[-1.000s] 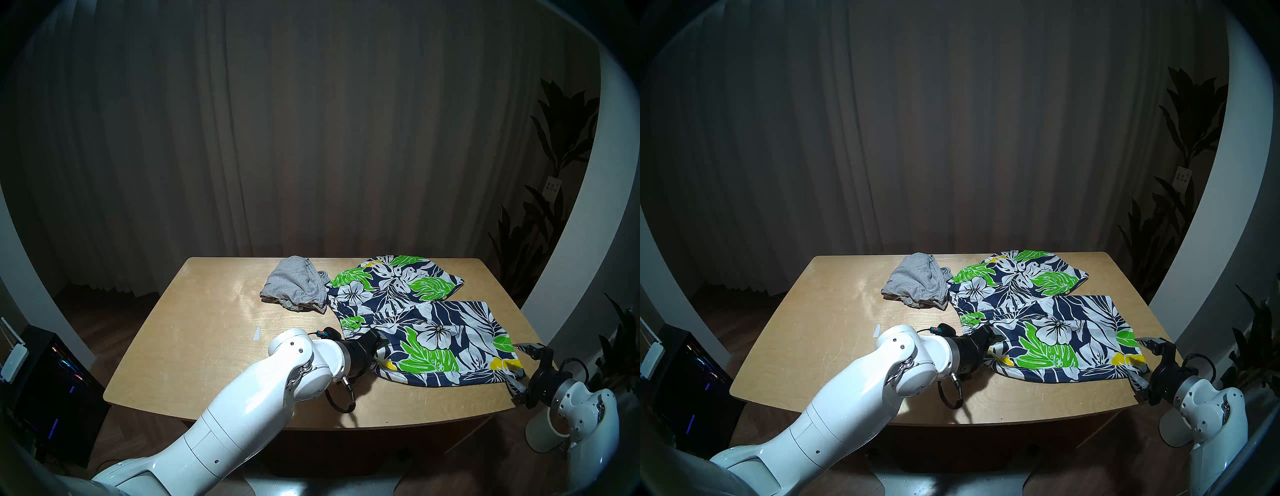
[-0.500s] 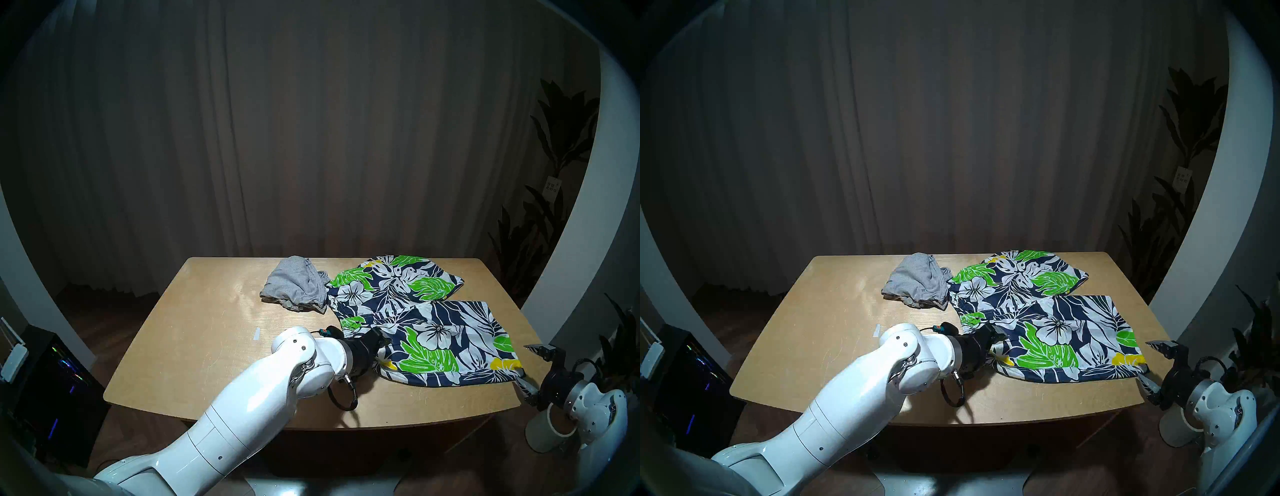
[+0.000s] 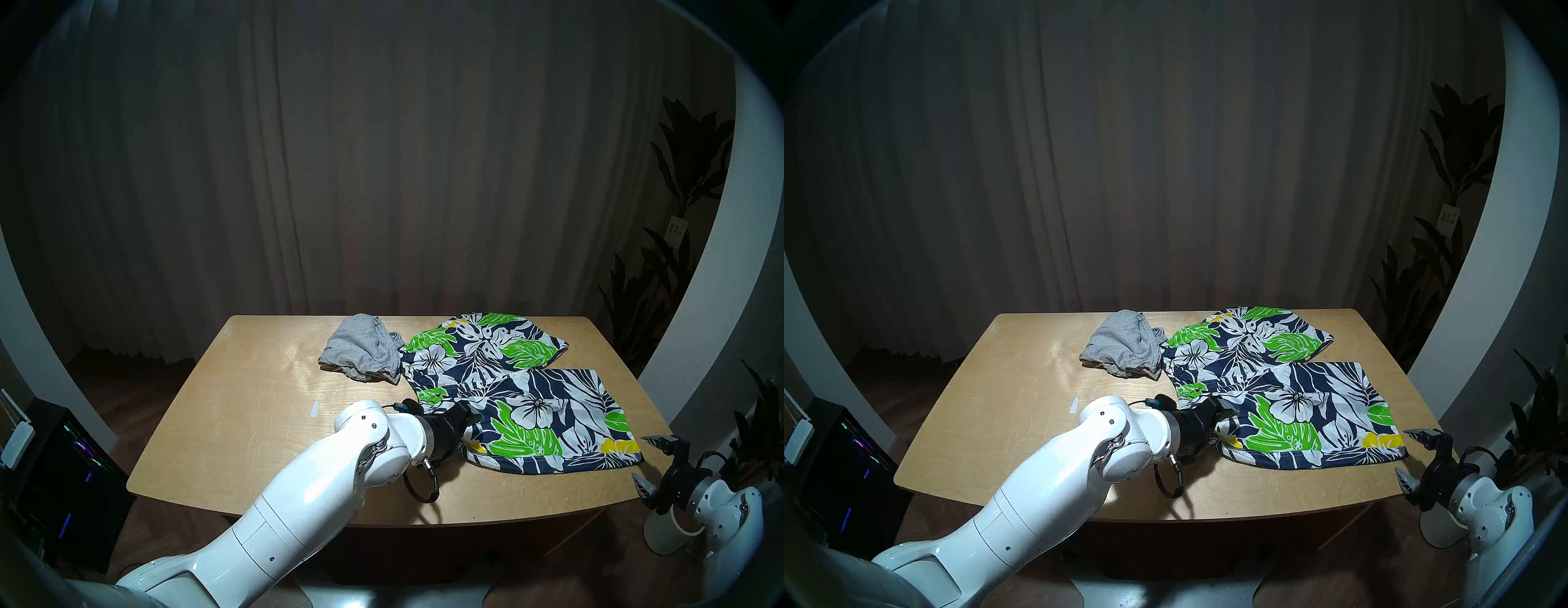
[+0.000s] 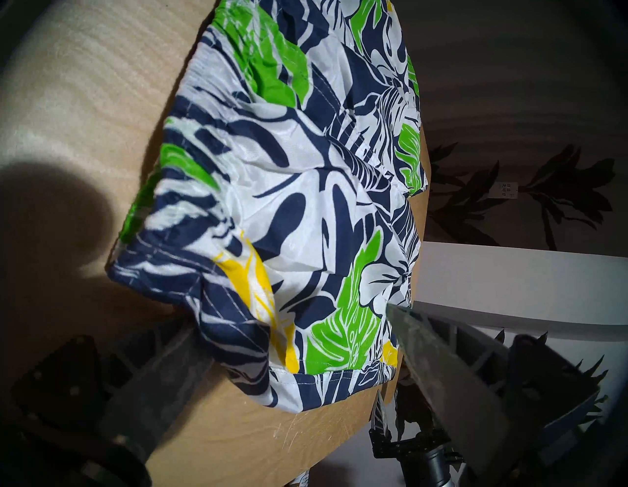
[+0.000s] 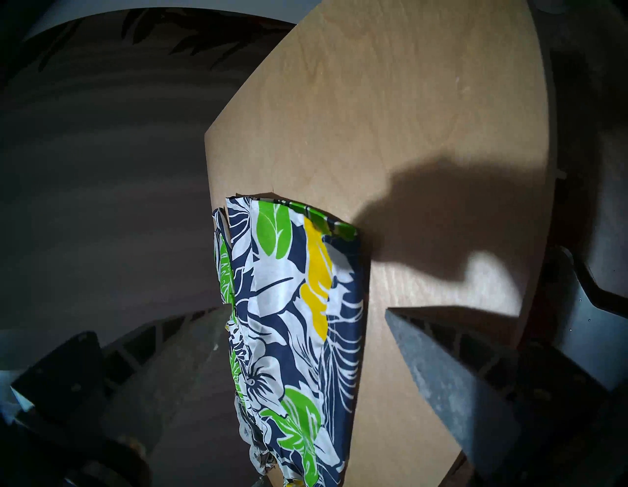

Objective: Fold pants twice and stack them

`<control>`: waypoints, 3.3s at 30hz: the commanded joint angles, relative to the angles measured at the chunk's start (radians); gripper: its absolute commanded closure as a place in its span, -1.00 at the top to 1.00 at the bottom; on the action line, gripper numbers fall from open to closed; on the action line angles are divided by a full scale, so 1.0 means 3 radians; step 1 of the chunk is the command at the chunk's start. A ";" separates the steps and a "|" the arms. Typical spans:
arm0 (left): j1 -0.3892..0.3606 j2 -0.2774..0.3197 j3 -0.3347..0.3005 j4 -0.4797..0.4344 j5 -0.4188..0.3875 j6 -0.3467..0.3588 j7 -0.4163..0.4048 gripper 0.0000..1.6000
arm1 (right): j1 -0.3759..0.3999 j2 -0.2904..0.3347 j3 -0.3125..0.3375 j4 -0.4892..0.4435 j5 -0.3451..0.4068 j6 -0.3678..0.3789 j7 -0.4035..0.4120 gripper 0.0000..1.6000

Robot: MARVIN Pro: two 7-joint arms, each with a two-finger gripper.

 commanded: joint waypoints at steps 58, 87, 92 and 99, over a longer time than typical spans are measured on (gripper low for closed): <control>-0.0060 0.0024 -0.0271 -0.0284 -0.0294 -0.0142 0.0147 -1.00 | 0.0669 0.0347 -0.0220 -0.0179 -0.0075 -0.0113 -0.0202 -1.00; -0.0515 -0.0246 -0.0573 0.0033 -0.0421 -0.0407 0.0507 -1.00 | 0.1602 0.0985 -0.1279 -0.0030 -0.0138 -0.1171 -0.0278 -1.00; -0.0610 -0.0288 -0.0602 0.0137 -0.0417 -0.0438 0.0513 -1.00 | 0.1835 0.0993 -0.1444 0.0050 -0.0195 -0.1281 -0.0272 -1.00; -0.0763 -0.0335 -0.0660 0.0275 -0.0376 -0.0472 0.0494 -1.00 | 0.2052 0.1023 -0.1631 0.0125 -0.0268 -0.1408 -0.0225 -1.00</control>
